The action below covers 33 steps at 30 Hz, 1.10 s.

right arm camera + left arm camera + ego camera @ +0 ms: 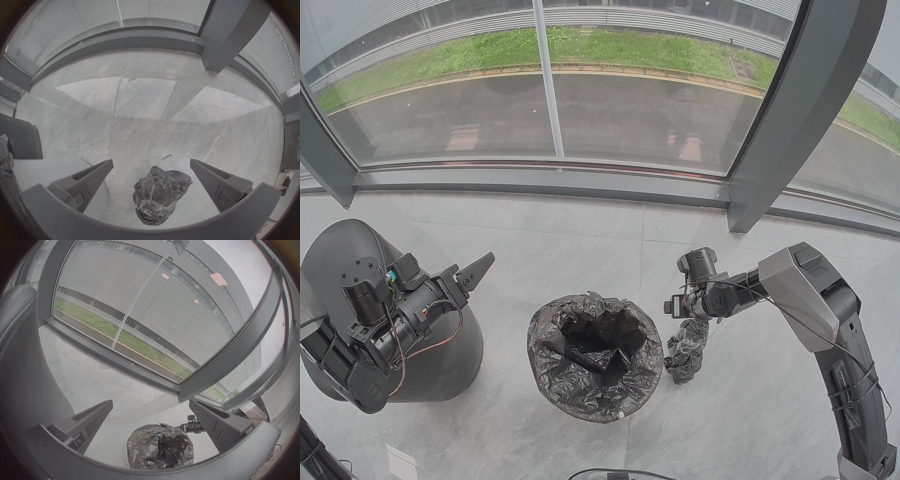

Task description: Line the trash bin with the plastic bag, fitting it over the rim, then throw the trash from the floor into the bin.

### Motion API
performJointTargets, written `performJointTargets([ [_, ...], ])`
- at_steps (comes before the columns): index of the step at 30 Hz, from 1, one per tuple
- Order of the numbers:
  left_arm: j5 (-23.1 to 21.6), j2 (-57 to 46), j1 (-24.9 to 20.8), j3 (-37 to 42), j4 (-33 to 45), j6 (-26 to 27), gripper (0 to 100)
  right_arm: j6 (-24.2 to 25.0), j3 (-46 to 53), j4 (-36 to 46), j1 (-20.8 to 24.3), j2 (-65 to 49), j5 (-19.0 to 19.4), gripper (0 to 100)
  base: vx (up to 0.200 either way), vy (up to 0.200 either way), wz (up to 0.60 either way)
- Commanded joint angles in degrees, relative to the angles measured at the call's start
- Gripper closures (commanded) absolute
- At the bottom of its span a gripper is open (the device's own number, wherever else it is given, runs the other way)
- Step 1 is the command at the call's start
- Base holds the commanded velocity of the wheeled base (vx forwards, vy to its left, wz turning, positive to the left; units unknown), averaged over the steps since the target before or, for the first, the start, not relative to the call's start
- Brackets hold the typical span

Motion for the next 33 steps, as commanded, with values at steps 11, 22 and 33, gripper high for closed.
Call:
performJointTargets([
  [11, 0.07, 1.5, 0.01, 0.03, -0.37, -0.01, 0, -0.25, -2.73, 5.87, -0.6, 1.31, 2.16, 0, 0.0, 0.0, 0.0],
  [22, 0.25, 2.74, 0.1, -0.32, -0.72, -0.01, 0, -0.16, -13.26, 18.88, -1.39, 6.93, 2.87, 0, 0.0, 0.0, 0.0],
  [33, 0.16, 3.53, 0.01, -0.41, -0.81, -0.01, 0, -0.16, -13.26, 21.25, -1.65, 9.22, 3.22, 0, 0.0, 0.0, 0.0],
])
